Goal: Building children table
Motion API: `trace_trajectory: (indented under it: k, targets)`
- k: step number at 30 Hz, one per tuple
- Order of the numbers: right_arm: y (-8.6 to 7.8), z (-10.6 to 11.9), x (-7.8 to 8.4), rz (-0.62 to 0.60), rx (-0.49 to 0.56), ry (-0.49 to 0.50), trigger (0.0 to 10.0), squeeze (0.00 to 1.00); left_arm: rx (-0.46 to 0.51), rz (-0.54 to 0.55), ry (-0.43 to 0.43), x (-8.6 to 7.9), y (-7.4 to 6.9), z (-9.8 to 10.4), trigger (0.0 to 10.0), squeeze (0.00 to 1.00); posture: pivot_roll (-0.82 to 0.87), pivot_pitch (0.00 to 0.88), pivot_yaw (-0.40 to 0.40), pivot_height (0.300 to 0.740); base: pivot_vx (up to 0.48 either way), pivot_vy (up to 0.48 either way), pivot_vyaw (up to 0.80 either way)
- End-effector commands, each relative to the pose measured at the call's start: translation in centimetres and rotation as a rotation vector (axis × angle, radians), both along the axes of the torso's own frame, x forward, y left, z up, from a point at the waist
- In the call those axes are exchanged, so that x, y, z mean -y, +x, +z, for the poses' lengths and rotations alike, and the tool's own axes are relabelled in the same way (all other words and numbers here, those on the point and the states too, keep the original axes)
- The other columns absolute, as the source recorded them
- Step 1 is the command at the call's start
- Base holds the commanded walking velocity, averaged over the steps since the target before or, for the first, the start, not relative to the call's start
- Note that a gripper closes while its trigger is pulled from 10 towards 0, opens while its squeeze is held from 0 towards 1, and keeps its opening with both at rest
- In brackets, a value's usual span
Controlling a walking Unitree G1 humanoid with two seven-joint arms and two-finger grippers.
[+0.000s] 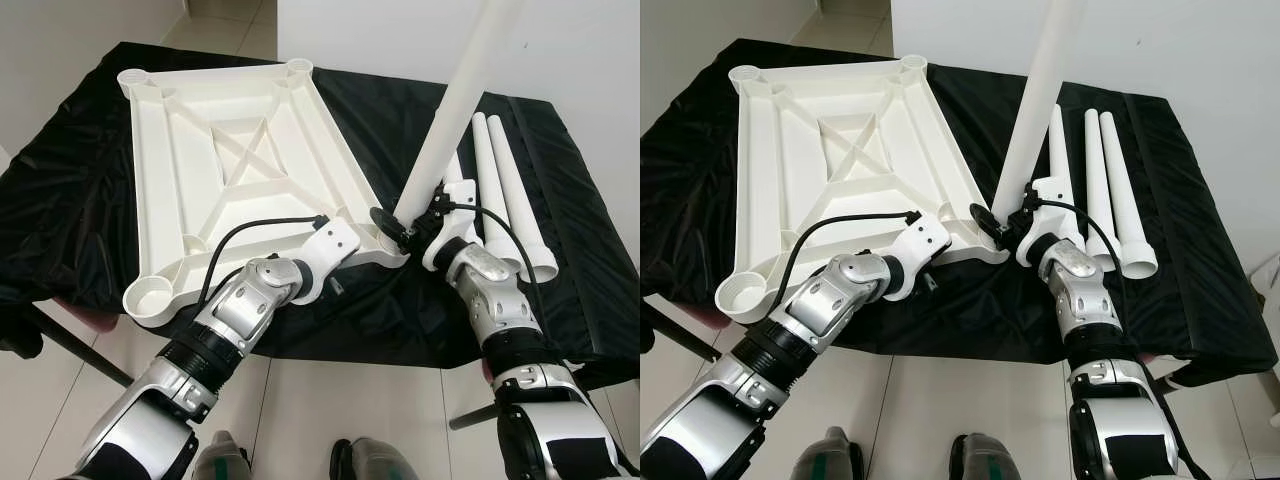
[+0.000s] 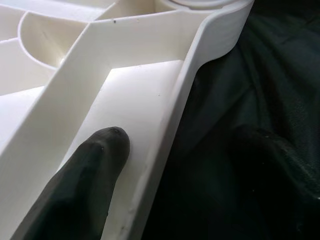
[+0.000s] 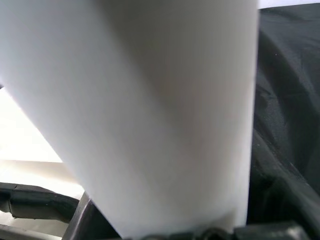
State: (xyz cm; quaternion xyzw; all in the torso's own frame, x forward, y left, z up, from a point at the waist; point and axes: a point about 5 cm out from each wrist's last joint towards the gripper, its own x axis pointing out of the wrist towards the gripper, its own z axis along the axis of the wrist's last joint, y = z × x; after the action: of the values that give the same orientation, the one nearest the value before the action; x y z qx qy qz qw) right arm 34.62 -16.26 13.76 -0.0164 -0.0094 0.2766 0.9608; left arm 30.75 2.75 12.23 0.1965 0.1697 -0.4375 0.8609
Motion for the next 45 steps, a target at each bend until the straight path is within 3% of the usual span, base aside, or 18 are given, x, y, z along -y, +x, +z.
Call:
trace_trajectory:
  k: [1,2,3,4,14,15,16,17,18,19,24,29,31,33,36,37,39,45]
  targets:
    - [-0.1,-0.4,0.7,-0.042,-0.022,-0.006,10.0,0.0,-0.004,-0.021,0.025,0.2,0.1,0.2,10.0,0.0,-0.03,0.038,-0.032,0.74,0.0,0.0,0.0]
    - [-0.1,-0.4,0.7,-0.042,-0.022,-0.006,10.0,0.0,-0.004,-0.021,0.025,0.2,0.1,0.2,10.0,0.0,-0.03,0.038,-0.032,0.74,0.0,0.0,0.0]
    - [-0.1,-0.3,0.7,-0.042,-0.021,-0.005,10.0,0.0,0.003,-0.017,0.025,0.2,0.2,0.3,2.9,0.0,-0.04,0.037,-0.031,0.74,0.0,0.0,0.0]
    - [-0.1,-0.3,0.7,-0.043,-0.021,-0.005,10.0,0.0,0.006,-0.019,0.01,0.2,0.3,0.5,0.0,0.0,-0.04,0.037,-0.031,0.74,0.0,0.0,0.0]
    - [-0.1,-0.4,0.6,-0.053,-0.025,-0.001,10.0,0.0,0.011,-0.046,0.007,0.5,0.0,0.5,0.0,0.0,-0.03,0.038,-0.031,0.74,0.0,0.0,0.0]
    - [-0.1,-0.4,0.6,-0.054,-0.026,-0.001,10.0,0.0,0.008,-0.049,0.01,0.5,-0.1,0.5,4.4,0.0,-0.03,0.038,-0.031,0.74,0.0,0.0,0.0]
    - [-0.1,-0.5,0.5,-0.055,-0.027,-0.001,10.0,0.0,0.006,-0.053,0.012,0.5,-0.1,0.4,5.1,0.0,-0.03,0.039,-0.031,0.74,0.0,0.0,0.0]
    - [-0.1,-0.5,0.5,-0.055,-0.027,-0.001,10.0,0.0,0.006,-0.053,0.012,0.5,-0.1,0.4,5.1,0.0,-0.03,0.039,-0.031,0.74,0.0,0.0,0.0]
    - [-0.1,-0.5,0.5,-0.058,-0.029,0.003,10.0,0.0,0.007,-0.062,0.017,0.6,-0.2,0.4,9.1,0.0,-0.03,0.039,-0.031,0.74,0.0,0.0,0.0]
    - [-0.2,-0.5,0.5,-0.061,-0.03,0.002,10.0,0.0,0.003,-0.053,0.023,0.6,-0.2,0.3,10.0,0.0,-0.03,0.039,-0.031,0.74,0.0,0.0,0.0]
    - [-0.3,-0.6,0.3,-0.08,-0.039,0.017,10.0,0.0,-0.002,-0.048,0.027,0.6,-0.2,0.2,10.0,0.0,-0.03,0.042,-0.033,0.74,0.0,0.0,0.0]
    - [-0.2,-0.5,0.2,-0.184,-0.046,0.033,10.0,0.0,0.0,-0.06,0.027,0.6,-0.4,0.3,10.0,0.0,-0.03,0.043,-0.038,0.74,0.0,0.0,0.0]
    - [-0.1,-0.5,0.3,-0.344,-0.047,0.045,10.0,0.0,0.007,-0.059,0.024,0.5,-0.4,0.4,10.0,0.0,-0.03,0.043,-0.042,0.74,0.0,0.0,0.0]
    - [-0.1,-0.5,0.3,-0.344,-0.047,0.045,10.0,0.0,0.007,-0.059,0.024,0.5,-0.4,0.4,10.0,0.0,-0.03,0.043,-0.042,0.74,0.0,0.0,0.0]
    - [-0.5,-0.5,0.1,-0.492,-0.03,0.037,10.0,0.0,0.011,-0.052,0.017,0.4,-0.4,0.6,10.0,0.0,-0.03,0.037,-0.049,0.74,0.0,0.0,0.0]
    - [-0.5,-0.5,0.1,-0.492,-0.03,0.037,10.0,0.0,0.011,-0.052,0.017,0.4,-0.4,0.6,10.0,0.0,-0.03,0.037,-0.049,0.74,0.0,0.0,0.0]
    - [-1.3,-0.6,-0.7,-0.613,-0.018,0.052,10.0,0.0,0.011,-0.048,0.012,0.3,-0.5,0.5,10.0,0.0,-0.02,0.033,-0.055,0.74,0.0,0.0,0.0]
    - [-2.3,-1.0,-2.3,-0.662,-0.036,0.067,10.0,0.0,0.009,-0.044,0.007,0.2,-0.7,0.5,10.0,0.0,-0.02,0.03,-0.059,0.74,0.0,0.0,0.0]
